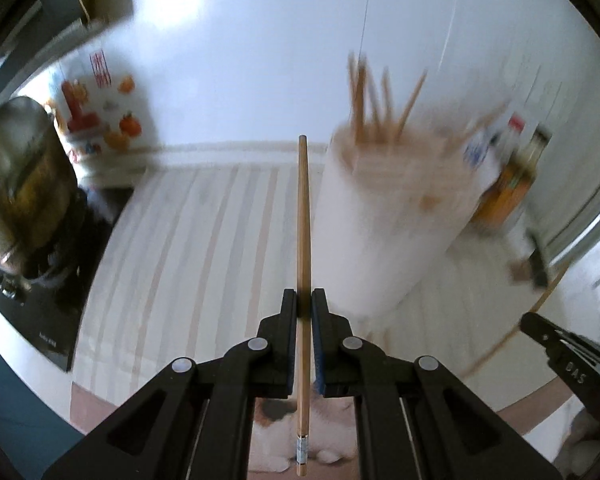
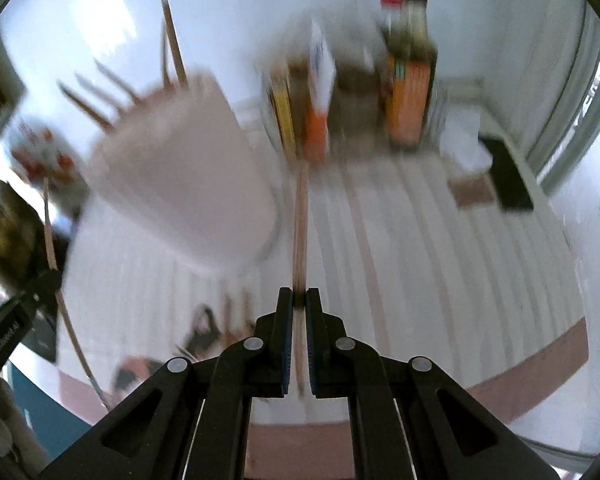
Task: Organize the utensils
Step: 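Carry both chopsticks up and insert them into the pink holder's slots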
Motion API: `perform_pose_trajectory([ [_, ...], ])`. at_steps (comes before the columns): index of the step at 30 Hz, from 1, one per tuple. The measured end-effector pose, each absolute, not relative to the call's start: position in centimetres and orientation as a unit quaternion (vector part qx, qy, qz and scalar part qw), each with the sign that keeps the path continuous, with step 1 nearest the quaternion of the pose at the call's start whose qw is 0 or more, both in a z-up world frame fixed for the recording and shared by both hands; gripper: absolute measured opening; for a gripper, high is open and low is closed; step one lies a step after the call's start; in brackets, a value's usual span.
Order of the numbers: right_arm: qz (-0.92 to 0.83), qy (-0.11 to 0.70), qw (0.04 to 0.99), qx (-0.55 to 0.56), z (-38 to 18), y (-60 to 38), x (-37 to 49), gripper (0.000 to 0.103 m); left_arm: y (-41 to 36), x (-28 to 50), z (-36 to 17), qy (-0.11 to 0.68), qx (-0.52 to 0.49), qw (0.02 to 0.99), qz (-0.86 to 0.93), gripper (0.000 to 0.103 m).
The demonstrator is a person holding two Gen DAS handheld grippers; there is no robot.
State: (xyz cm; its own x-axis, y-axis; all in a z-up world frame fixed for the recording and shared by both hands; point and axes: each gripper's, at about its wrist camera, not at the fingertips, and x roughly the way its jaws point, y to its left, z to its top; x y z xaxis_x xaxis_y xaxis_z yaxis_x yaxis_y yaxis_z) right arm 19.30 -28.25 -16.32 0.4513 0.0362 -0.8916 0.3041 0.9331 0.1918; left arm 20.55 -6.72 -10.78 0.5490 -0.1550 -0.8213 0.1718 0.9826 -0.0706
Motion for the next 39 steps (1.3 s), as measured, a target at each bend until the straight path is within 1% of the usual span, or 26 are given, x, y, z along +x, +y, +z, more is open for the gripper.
perform_pose_trajectory([
  [4,-0.065,0.457,0.869,0.180,-10.6,-28.8,20.9,0.006,-6.8,21.0,-4.7,0.417,-0.017,0.901,-0.116,0.004],
  [9,-0.036,0.391,0.901,0.185,-3.6,-29.1,23.6,0.006,-7.5,21.7,1.8,0.363,-0.027,0.920,-0.144,0.005],
  [13,-0.014,0.357,0.915,0.187,1.0,-28.8,25.8,0.006,-7.9,22.8,5.5,0.333,-0.036,0.929,-0.159,0.004],
  [16,-0.003,0.343,0.921,0.186,3.0,-28.5,27.3,0.006,-8.5,24.5,7.2,0.319,-0.046,0.933,-0.163,0.004],
  [19,0.002,0.341,0.923,0.179,3.9,-28.4,29.1,0.006,-9.1,26.2,7.4,0.313,-0.053,0.934,-0.162,0.005],
  [23,-0.001,0.348,0.922,0.171,3.3,-28.3,31.4,0.006,-10.1,29.5,6.0,0.317,-0.065,0.932,-0.161,0.005],
  [31,-0.003,0.377,0.910,0.174,0.0,-29.3,35.2,0.006,-11.0,35.7,1.3,0.326,-0.089,0.931,-0.141,0.005],
  [39,-0.003,0.403,0.898,0.180,-2.8,-29.9,37.1,0.006,-11.1,37.5,-1.0,0.316,-0.081,0.937,-0.125,0.005],
])
